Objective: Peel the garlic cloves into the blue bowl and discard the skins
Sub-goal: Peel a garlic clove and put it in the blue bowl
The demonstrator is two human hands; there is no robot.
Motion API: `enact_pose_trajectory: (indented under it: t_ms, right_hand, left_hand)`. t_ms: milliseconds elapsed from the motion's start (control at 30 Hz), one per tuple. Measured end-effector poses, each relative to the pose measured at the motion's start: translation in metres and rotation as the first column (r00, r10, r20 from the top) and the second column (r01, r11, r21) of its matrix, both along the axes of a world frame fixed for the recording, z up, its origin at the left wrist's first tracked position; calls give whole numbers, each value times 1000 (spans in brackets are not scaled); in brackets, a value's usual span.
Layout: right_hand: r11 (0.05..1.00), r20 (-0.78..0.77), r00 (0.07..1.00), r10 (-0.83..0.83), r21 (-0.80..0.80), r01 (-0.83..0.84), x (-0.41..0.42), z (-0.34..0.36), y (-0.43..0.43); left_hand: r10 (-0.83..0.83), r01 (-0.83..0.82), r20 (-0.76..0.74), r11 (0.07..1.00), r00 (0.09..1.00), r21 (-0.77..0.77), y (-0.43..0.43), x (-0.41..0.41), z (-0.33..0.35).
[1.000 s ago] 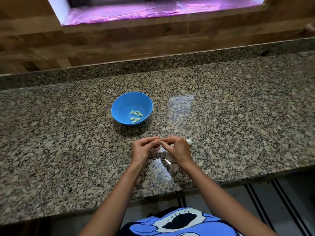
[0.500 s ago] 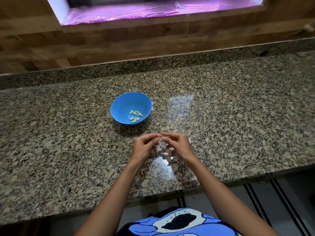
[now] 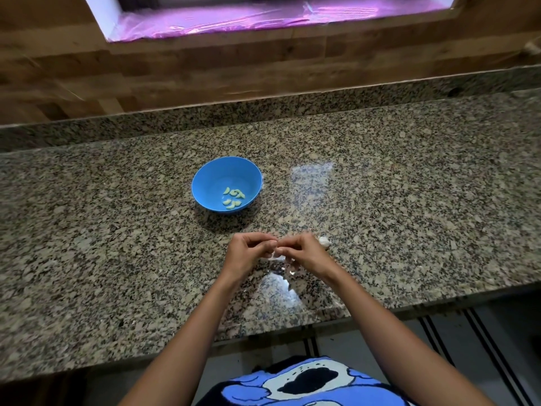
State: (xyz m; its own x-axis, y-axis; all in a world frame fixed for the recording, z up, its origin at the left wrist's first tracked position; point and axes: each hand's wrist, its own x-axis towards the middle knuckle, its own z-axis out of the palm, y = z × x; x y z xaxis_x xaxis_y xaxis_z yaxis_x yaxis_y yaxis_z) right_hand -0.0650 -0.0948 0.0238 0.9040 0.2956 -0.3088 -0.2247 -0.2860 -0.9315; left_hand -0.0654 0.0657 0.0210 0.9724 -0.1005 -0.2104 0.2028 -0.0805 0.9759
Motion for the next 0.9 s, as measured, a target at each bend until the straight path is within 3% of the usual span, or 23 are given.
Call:
enact_pose_trajectory:
  t_ms: [100,167,267,333,400,467,533,567,600,633,667,700,733,800,867,900]
  right_hand:
    - [997,-92,994,51,70,-45,-1,6,-1]
    - [999,-72,997,13,39,-10,-1,5,0]
    - [968,182,983,22,-248,24,0,-3,4]
    - [913,369,927,64,-396,95,-4,-12,7]
    - [871,526,842,122,-463,163,-7,-17,10]
    - [810,667,704,244,-539,229,-6,-21,9]
    - [723,708,592,385,-630,283,-1,-24,7]
    - [697,695,592,408,-656,290,0,-23,6]
    - [706,665,650,367,-655,271,0,-20,7]
    - [777,585,775,239,-594,208,-1,-14,8]
    - [901,398,917,34,-410,145,-2,-8,9]
    - [980,114,983,-146,-118,159,-3,-3,9]
    - [959,-173,957,-235,121,257,-5,1,11]
    - [820,-523,812,-258,326,470,-10,4,16]
    - [682,-683,700,-211,410,606,-12,5,21]
    - [672,-687,696,-210,415,613,-12,7,22]
  left_hand:
    - [2,-5,42,998,999,67,0,0,-2]
    - [-26,-1,106,969,994,248,-1,0,-3]
    - [-120,12,174,853,977,522,-6,2,3]
    - [-133,25,140,808,981,588,-10,4,5]
    - [-59,15,65,848,996,529,-12,7,2]
    - [41,-6,-94,938,995,347,-13,9,1]
    - [69,-26,-203,977,977,210,-13,10,3]
    - [61,-21,-201,981,978,195,-13,11,2]
    - [42,-9,-157,978,987,210,-12,11,1]
    - [17,4,-94,976,995,217,-10,10,1]
    - [-3,10,-40,982,999,191,-9,9,0]
    - [-10,11,-6,990,1000,139,-8,9,0]
    - [-12,10,15,995,1000,96,-8,8,-1]
    - [-11,7,59,998,998,61,-9,11,0]
    - [-26,19,99,997,995,70,-9,16,1]
    - [-36,28,102,996,994,82,-9,18,0]
